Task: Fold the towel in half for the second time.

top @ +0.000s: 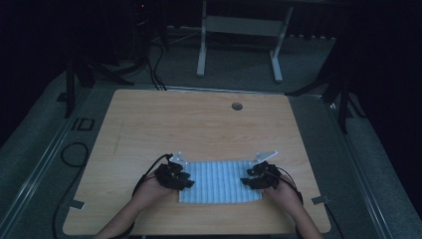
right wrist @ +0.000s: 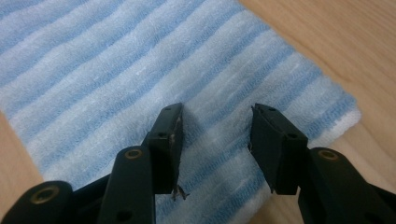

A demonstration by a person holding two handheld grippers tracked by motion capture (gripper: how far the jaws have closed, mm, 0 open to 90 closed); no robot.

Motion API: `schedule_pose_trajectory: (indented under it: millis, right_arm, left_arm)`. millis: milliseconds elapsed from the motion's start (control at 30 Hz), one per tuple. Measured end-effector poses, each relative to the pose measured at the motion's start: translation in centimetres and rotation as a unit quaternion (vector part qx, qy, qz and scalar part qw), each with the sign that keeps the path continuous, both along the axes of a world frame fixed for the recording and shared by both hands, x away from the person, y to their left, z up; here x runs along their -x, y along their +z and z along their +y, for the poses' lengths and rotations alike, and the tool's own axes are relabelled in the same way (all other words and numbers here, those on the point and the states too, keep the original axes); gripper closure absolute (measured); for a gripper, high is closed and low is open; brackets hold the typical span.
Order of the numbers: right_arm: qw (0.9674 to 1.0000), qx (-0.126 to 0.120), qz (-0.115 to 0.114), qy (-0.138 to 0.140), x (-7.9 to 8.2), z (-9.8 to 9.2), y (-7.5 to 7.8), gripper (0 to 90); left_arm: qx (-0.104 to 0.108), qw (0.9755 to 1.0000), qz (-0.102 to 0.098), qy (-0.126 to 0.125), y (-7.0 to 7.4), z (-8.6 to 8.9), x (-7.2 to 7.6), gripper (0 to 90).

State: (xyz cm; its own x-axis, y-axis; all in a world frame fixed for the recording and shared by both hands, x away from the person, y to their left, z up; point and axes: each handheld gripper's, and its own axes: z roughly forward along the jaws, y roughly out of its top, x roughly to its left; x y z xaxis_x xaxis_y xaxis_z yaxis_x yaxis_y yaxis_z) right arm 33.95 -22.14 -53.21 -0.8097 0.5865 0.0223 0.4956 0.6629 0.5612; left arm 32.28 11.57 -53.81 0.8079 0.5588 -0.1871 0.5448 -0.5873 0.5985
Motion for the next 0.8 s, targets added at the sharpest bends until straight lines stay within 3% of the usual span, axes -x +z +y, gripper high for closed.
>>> schedule_pose_trajectory:
  millis: [300, 567, 800]
  right_arm:
    - [1.0000, -0.001, 0.005, 0.000, -2.0, 1.4, 0.0, 52.4]
    - [1.0000, -0.002, 0.002, 0.000, -3.8, 3.1, -0.1, 51.7]
    - [1.0000, -0.005, 0.005, 0.000, -6.3, 5.5, -0.1, 51.1]
  left_arm:
    - [0.005, 0.9999, 0.007, 0.009, 0.0, 1.3, -1.5, 60.8]
    - [-0.004, 0.9996, 0.011, 0.026, 0.1, 3.3, -3.4, 61.0]
    - [-0.015, 0.9988, 0.011, 0.045, 0.3, 5.0, -5.2, 61.1]
